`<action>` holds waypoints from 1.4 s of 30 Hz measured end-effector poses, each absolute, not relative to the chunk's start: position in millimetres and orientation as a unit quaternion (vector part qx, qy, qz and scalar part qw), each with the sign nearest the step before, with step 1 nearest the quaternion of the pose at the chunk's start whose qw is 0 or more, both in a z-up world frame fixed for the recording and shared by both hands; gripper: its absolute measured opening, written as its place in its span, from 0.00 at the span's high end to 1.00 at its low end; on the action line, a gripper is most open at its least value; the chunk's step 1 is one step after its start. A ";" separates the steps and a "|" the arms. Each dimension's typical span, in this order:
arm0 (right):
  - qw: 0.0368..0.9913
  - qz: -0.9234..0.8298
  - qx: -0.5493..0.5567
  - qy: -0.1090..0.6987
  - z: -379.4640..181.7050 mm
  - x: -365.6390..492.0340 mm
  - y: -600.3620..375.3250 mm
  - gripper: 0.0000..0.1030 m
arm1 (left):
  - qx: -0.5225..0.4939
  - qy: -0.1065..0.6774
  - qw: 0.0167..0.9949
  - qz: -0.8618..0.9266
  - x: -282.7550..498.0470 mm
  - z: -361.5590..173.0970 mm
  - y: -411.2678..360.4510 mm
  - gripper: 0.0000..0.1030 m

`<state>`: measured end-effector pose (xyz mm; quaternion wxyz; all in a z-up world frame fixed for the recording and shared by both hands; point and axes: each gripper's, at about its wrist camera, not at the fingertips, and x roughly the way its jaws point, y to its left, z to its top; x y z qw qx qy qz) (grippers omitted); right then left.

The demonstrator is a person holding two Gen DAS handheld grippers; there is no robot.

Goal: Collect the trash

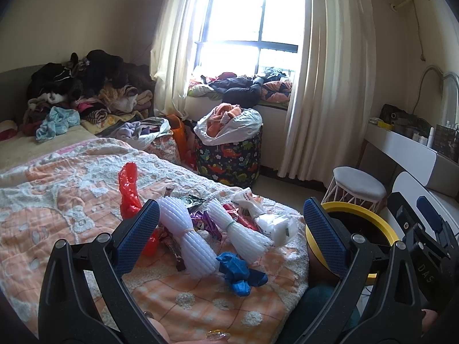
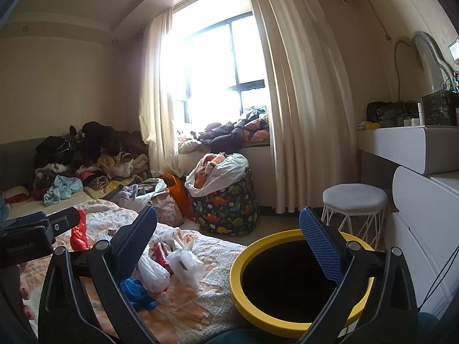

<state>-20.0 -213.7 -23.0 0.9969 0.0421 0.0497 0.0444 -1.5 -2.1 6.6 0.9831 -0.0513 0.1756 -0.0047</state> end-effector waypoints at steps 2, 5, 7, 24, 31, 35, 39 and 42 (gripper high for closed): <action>0.997 0.046 0.041 0.051 -23.9 -19.8 -213.0 0.06 | -0.055 0.175 0.983 -0.004 -1.9 3.3 1.4 0.11; 0.997 0.048 0.040 0.051 -25.4 -19.9 -211.6 0.06 | -0.057 0.175 0.983 -0.003 -2.3 2.2 2.0 0.11; 0.997 0.048 0.039 0.051 -25.9 -20.7 -210.7 0.06 | -0.057 0.176 0.983 -0.003 -2.2 2.1 2.0 0.11; 0.982 0.166 -0.008 0.092 -20.1 -16.0 -160.0 0.06 | -0.102 0.186 0.976 0.049 3.0 -6.6 56.3 0.11; 0.965 0.221 -0.033 0.139 -20.6 -4.4 -121.0 0.06 | -0.122 0.188 0.971 0.085 4.8 -11.9 86.6 0.11; 0.952 0.252 -0.050 0.164 -24.5 4.2 -94.0 0.06 | -0.134 0.187 0.968 0.102 5.7 -14.3 107.7 0.11; 0.939 0.282 -0.072 0.182 -30.2 11.1 -69.4 0.06 | -0.140 0.193 0.964 0.118 7.6 -17.5 130.4 0.11; 0.932 0.297 -0.085 0.191 -33.0 16.1 -55.3 0.06 | -0.147 0.194 0.962 0.127 8.5 -18.0 150.5 0.11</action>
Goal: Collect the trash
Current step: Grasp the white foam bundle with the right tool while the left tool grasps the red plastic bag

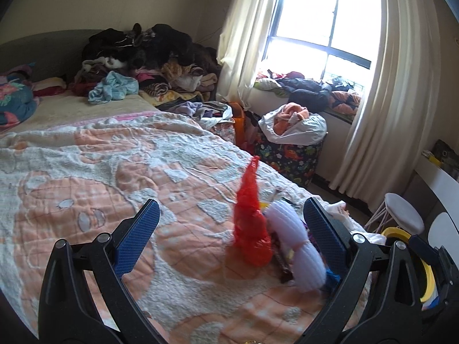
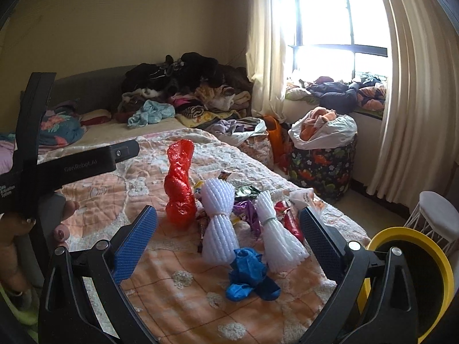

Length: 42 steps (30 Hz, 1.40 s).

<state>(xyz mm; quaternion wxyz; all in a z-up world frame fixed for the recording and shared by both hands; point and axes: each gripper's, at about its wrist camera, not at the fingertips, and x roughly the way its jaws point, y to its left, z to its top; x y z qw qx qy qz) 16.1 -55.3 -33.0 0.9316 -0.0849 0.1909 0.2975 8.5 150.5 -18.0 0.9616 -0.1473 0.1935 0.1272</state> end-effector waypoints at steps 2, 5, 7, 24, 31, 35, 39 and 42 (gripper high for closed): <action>0.928 0.304 -0.089 0.197 -35.7 21.2 -49.8 0.06 | -0.149 0.191 0.961 0.133 10.1 -17.5 159.2 0.11; 0.922 0.307 -0.098 0.213 -41.8 34.3 -41.0 0.06 | -0.149 0.194 0.960 0.133 17.9 -17.4 169.1 0.11; 0.918 0.305 -0.106 0.230 -47.5 44.8 -37.9 0.06 | -0.145 0.203 0.959 0.135 28.4 -17.9 172.2 0.11; 0.857 0.337 -0.126 0.368 -95.5 114.3 -1.1 0.38 | -0.189 0.319 0.926 0.071 114.0 -58.2 170.3 0.11; 0.845 0.347 -0.116 0.391 -106.1 127.9 10.0 0.70 | -0.224 0.331 0.914 0.067 118.2 -72.0 179.0 0.18; 0.849 0.355 -0.093 0.380 -103.2 126.2 5.3 0.73 | -0.237 0.330 0.912 0.065 115.9 -73.3 179.4 0.27; 0.856 0.359 -0.063 0.367 -92.4 124.1 -5.5 0.73 | -0.242 0.328 0.912 0.051 115.2 -69.2 177.4 0.49; 0.864 0.354 -0.045 0.357 -82.4 120.4 -14.9 0.73 | -0.242 0.336 0.909 0.037 117.4 -67.8 174.5 0.66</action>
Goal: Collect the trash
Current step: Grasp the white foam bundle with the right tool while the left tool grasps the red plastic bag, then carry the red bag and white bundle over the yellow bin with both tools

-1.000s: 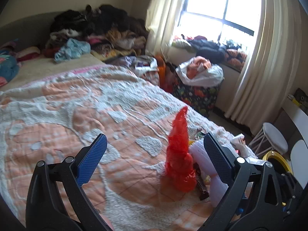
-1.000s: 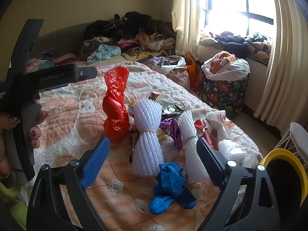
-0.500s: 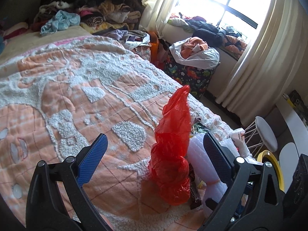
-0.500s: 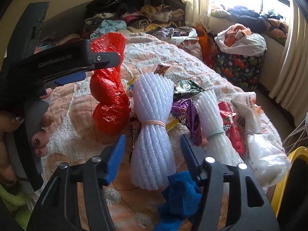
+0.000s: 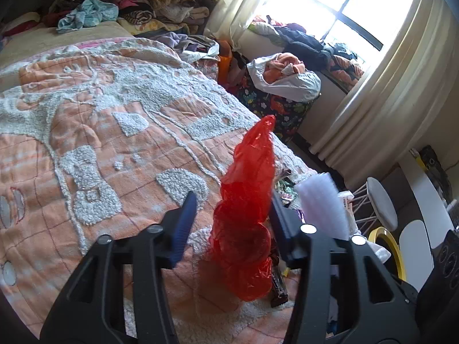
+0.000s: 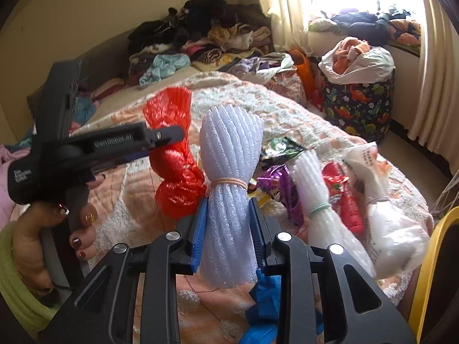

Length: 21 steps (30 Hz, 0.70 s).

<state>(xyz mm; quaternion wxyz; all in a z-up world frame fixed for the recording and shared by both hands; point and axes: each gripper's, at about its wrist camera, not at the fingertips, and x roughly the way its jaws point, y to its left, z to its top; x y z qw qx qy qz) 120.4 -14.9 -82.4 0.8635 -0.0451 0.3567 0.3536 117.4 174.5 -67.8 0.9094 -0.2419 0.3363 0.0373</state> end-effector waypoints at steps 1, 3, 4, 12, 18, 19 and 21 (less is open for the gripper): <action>0.865 0.352 -0.039 0.354 -79.4 119.2 -18.2 0.73 | -0.237 0.337 0.910 0.035 118.0 -67.0 171.8 0.73; 0.870 0.350 -0.027 0.345 -72.2 116.8 -25.7 0.73 | -0.231 0.339 0.911 0.035 118.2 -64.5 167.2 0.79; 0.873 0.349 -0.023 0.341 -69.1 115.3 -29.2 0.73 | -0.228 0.339 0.912 0.035 117.8 -62.3 164.7 0.80; 0.888 0.332 0.014 0.319 -50.1 113.0 -66.1 0.74 | -0.217 0.313 0.925 0.012 106.9 -34.6 143.3 0.83; 0.896 0.312 0.034 0.313 -44.6 112.9 -93.5 0.74 | -0.210 0.298 0.931 -0.014 102.3 -14.7 122.2 0.84; 0.898 0.309 0.039 0.312 -44.0 112.7 -98.6 0.74 | -0.207 0.297 0.932 -0.019 102.3 -12.0 117.7 0.84; 0.899 0.305 0.048 0.310 -43.5 112.3 -107.7 0.74 | -0.202 0.293 0.934 -0.027 101.8 -7.3 109.5 0.84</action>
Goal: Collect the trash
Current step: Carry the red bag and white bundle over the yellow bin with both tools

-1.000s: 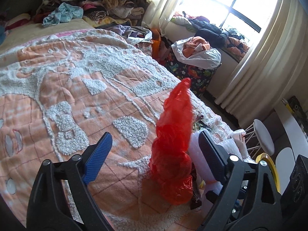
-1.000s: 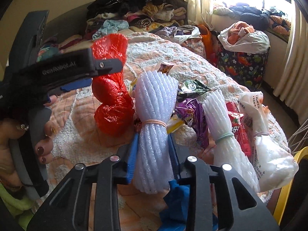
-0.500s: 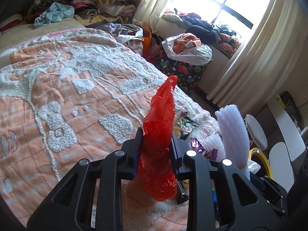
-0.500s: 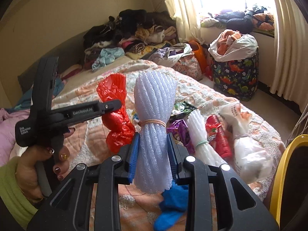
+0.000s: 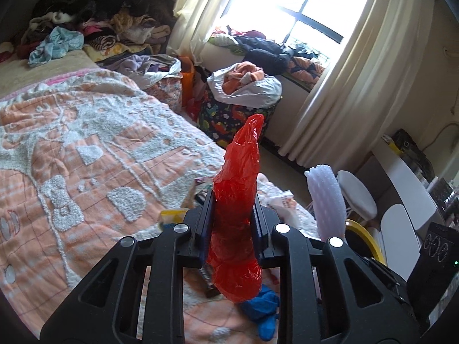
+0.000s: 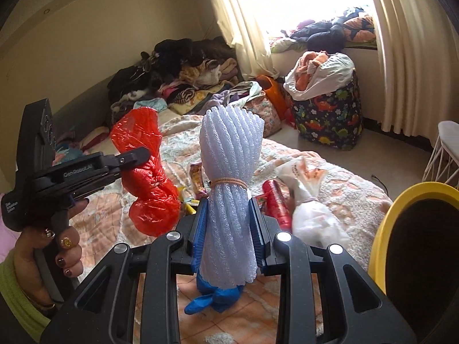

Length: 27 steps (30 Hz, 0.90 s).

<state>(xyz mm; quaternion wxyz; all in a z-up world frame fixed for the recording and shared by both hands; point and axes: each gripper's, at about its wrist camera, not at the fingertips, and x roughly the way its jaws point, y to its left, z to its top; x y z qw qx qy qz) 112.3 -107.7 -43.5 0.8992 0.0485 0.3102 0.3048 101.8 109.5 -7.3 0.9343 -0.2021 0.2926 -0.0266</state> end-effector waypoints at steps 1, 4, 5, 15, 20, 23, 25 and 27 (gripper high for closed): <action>0.901 0.301 0.050 0.308 -42.5 111.8 -112.3 0.74 | -0.199 0.291 0.935 -0.031 101.6 -5.2 104.9 0.84; 0.905 0.293 0.057 0.303 -41.1 110.2 -124.6 0.74 | -0.192 0.289 0.937 -0.044 101.0 -0.7 91.2 0.84; 0.907 0.289 0.060 0.301 -40.5 109.7 -129.9 0.74 | -0.189 0.288 0.937 -0.049 100.7 0.3 86.4 0.84; 0.918 0.252 0.079 0.295 -36.3 107.8 -173.6 0.74 | -0.164 0.292 0.938 -0.089 103.7 5.7 40.7 0.84; 0.922 0.234 0.093 0.295 -36.9 108.4 -196.4 0.74 | -0.150 0.298 0.937 -0.105 106.1 5.8 18.3 0.84; 0.924 0.222 0.101 0.293 -37.9 108.2 -209.7 0.74 | -0.140 0.300 0.937 -0.114 107.3 5.3 4.9 0.84; 0.926 0.213 0.106 0.292 -37.3 109.3 -218.5 0.74 | -0.135 0.303 0.936 -0.121 108.6 4.9 -4.0 0.84; 0.928 0.205 0.110 0.291 -37.6 109.1 -226.1 0.74 | -0.131 0.304 0.935 -0.127 108.9 4.2 -11.9 0.84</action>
